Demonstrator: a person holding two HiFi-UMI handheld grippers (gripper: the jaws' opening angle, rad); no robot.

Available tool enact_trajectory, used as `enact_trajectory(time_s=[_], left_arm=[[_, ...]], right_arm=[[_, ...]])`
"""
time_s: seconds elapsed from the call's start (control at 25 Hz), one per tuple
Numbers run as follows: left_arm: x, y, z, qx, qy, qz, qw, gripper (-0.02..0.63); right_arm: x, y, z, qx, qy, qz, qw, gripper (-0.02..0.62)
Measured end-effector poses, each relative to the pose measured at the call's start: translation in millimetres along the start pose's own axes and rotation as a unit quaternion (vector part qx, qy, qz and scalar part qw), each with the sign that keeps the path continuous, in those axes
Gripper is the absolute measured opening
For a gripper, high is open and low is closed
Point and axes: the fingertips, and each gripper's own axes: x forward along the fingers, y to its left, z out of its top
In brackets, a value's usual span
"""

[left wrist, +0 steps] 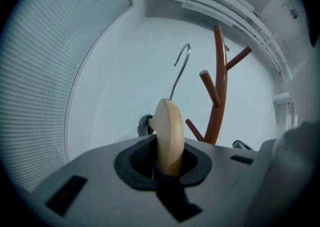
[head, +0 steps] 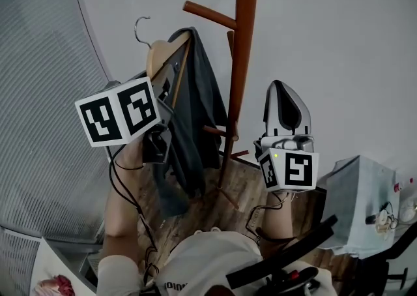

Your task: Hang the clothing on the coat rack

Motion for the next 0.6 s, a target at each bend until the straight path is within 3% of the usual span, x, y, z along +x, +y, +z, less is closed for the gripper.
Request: enact_trajectory(time_s=[0.32, 0.6], left_arm=[[9.1, -13.5, 13.6, 0.037, -0.009, -0.007, 0.9993, 0.055], [10.9, -22.5, 21.2, 0.073, -0.015, 0.003, 0.9972, 0.055]], right_arm=[[-2.6, -9.6, 2.8, -0.005, -0.003, -0.019, 1.000, 0.021], [1.3, -5.4, 4.9, -0.009, -0.001, -0.010, 1.000, 0.021]])
